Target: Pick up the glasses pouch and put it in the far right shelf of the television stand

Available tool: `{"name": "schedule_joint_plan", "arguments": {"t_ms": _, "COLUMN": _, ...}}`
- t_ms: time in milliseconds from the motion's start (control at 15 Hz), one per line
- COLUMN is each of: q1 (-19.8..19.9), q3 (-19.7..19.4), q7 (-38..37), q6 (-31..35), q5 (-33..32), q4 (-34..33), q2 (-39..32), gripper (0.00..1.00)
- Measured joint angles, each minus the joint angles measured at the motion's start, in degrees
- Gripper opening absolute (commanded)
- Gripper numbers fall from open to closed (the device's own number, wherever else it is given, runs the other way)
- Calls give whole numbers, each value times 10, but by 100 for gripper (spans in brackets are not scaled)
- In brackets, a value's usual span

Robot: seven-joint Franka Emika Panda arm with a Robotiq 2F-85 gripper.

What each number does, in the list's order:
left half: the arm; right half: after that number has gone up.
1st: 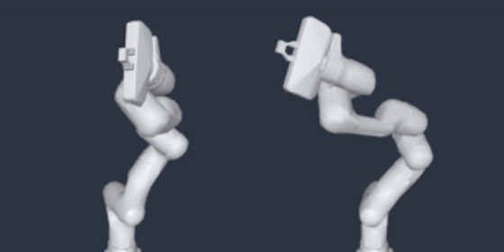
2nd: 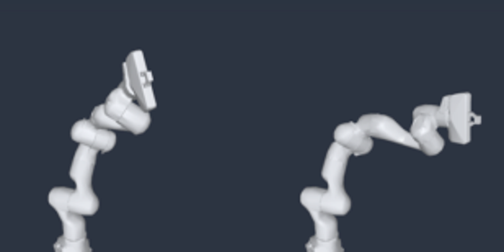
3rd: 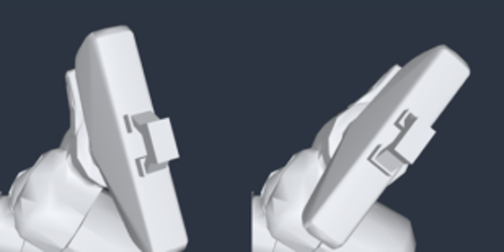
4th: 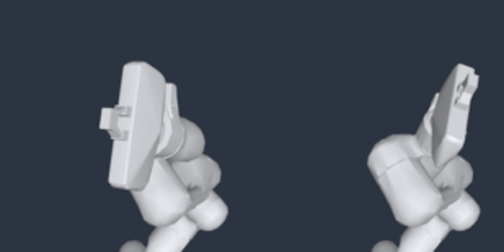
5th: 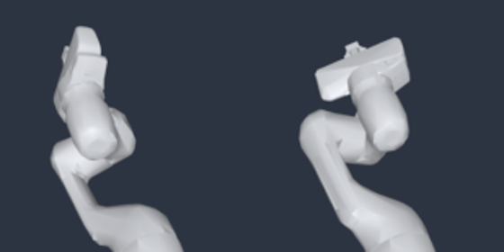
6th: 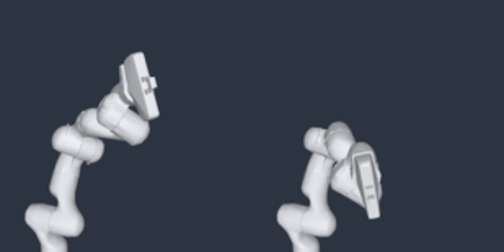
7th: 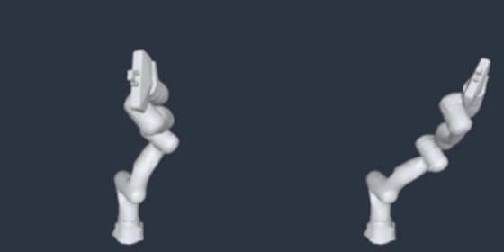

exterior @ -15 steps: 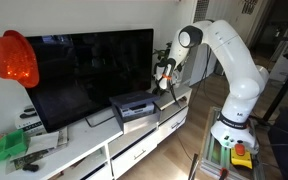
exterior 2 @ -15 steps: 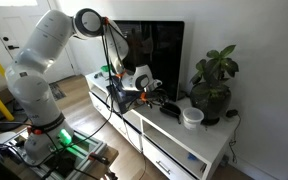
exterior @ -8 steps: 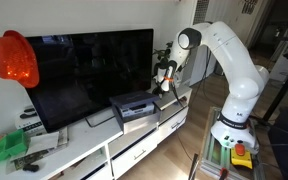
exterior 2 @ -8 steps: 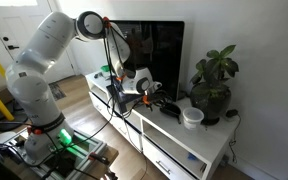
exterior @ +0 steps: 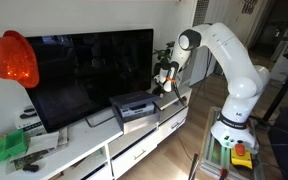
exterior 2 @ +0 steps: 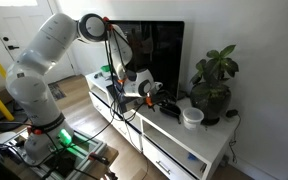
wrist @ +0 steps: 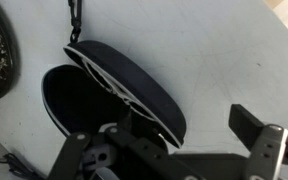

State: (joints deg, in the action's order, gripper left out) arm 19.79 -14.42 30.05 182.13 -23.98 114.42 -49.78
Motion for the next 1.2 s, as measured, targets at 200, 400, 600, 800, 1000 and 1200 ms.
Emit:
{"name": "schedule_joint_plan", "arguments": {"t_ms": 200, "q1": 15, "q3": 11, "q7": 14, "q6": 26, "q5": -11, "q4": 0, "q2": -10, "gripper": 70}}
{"name": "schedule_joint_plan", "arguments": {"t_ms": 400, "q1": 24, "q3": 20, "q7": 22, "q6": 38, "q5": -18, "q4": -1, "q2": -17, "gripper": 56}}
{"name": "schedule_joint_plan", "arguments": {"t_ms": 600, "q1": 30, "q3": 26, "q7": 24, "q6": 45, "q5": -21, "q4": -1, "q2": -20, "gripper": 34}}
{"name": "schedule_joint_plan", "arguments": {"t_ms": 800, "q1": 31, "q3": 28, "q7": 24, "q6": 50, "q5": -21, "q4": -1, "q2": -20, "gripper": 13}}
{"name": "schedule_joint_plan", "arguments": {"t_ms": 1000, "q1": 31, "q3": 28, "q7": 24, "q6": 52, "q5": -21, "q4": -1, "q2": -20, "gripper": 0}}
{"name": "schedule_joint_plan", "arguments": {"t_ms": 1200, "q1": 31, "q3": 28, "q7": 24, "q6": 52, "q5": -21, "q4": -1, "q2": -20, "gripper": 1}}
